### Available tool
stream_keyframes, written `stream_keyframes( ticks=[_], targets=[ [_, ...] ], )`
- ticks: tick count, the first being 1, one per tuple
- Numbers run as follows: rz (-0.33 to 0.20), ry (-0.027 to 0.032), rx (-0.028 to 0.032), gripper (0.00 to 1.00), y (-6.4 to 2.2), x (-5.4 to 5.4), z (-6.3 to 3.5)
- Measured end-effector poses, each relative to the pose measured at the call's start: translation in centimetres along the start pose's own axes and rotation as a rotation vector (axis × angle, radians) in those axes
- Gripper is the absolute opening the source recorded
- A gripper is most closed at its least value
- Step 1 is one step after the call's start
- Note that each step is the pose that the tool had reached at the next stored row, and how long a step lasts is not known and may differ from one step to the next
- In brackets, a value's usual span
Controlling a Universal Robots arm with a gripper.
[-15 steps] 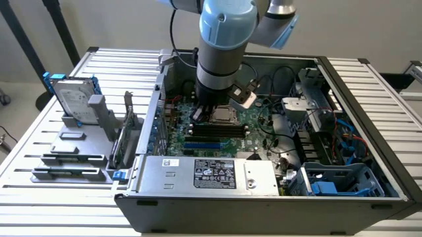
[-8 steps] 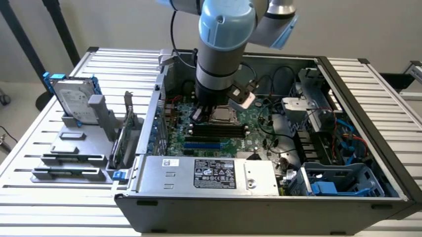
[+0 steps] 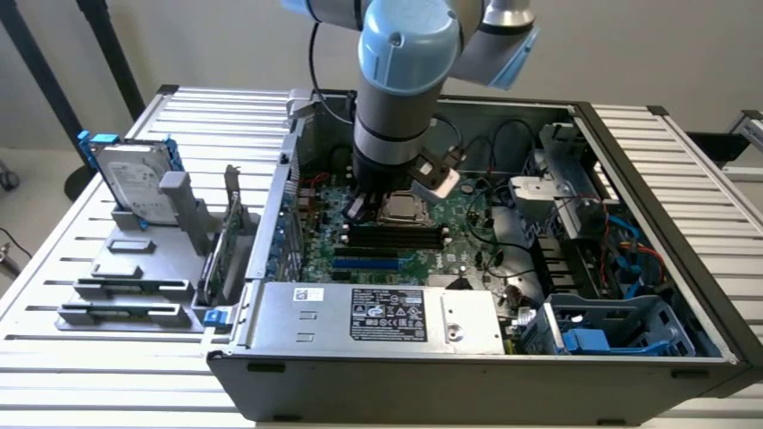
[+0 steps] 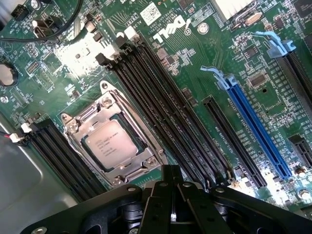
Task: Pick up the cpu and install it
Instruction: 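Install the first cpu locking lever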
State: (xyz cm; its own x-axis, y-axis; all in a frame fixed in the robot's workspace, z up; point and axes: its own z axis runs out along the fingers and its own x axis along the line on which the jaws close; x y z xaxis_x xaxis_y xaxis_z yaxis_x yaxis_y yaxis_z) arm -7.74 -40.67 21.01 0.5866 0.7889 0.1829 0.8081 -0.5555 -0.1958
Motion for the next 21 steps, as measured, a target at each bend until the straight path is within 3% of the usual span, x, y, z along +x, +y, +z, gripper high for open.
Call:
stream_keyframes(
  ticks=[21],
  targets=[
    [-0.012, -0.0024, 0.002, 0.11, -0.21, 0.1, 1.18]
  ],
)
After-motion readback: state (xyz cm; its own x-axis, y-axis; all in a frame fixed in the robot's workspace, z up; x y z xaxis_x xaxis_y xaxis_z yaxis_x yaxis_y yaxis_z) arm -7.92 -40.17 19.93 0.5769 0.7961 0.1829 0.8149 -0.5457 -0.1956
